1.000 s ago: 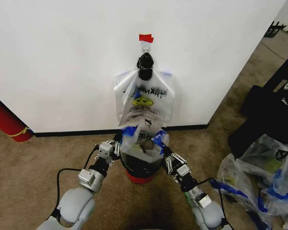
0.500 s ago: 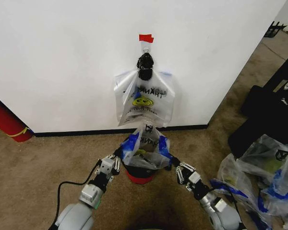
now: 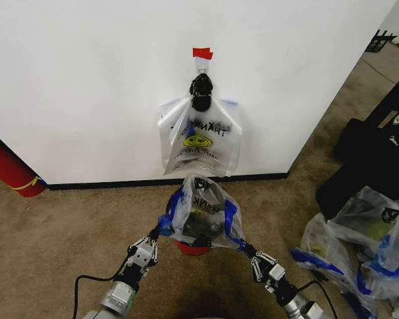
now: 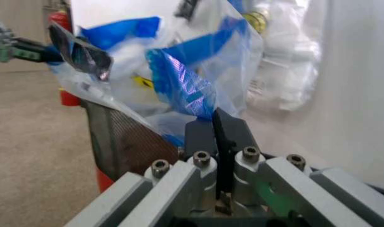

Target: Pick up the garbage bag from the wall and place it over the trash bin.

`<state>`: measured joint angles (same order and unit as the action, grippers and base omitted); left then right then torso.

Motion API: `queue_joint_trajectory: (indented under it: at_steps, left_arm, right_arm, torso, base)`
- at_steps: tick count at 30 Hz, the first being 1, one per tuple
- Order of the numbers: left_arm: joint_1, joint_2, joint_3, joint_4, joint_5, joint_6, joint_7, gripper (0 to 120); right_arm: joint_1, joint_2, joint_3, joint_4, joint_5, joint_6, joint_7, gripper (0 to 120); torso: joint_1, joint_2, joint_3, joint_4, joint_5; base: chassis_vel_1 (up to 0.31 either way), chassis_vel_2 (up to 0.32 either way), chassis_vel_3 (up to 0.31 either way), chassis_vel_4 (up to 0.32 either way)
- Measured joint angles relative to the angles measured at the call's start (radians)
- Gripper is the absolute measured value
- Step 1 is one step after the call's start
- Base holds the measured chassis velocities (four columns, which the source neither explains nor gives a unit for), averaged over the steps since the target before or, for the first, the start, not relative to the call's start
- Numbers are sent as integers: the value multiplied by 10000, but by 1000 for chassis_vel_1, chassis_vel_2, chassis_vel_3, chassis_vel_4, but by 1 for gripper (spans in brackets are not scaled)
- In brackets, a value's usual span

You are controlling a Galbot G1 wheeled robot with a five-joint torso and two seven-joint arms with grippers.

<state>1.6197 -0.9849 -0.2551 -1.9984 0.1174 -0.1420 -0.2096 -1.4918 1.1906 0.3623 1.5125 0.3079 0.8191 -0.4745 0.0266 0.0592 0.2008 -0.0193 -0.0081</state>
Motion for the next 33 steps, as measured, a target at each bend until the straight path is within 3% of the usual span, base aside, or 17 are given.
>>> queue_joint_trajectory:
  at_steps: [14,33]
  left_arm:
    - [-460,-33,89,1051,816,-106,137,0]
    - [-1147,244,237,1871,1030,586,917,0]
  right_arm:
    - [731,1123,-433,-1160,1062,-37,111,0]
    - [2032,2000,-787,-2039,3878,-1528,179,0]
  torso:
    - [0,0,1,1,-1]
    - [0,0,1,0,0]
  base:
    - [0,0,0,0]
    - [0,0,0,0]
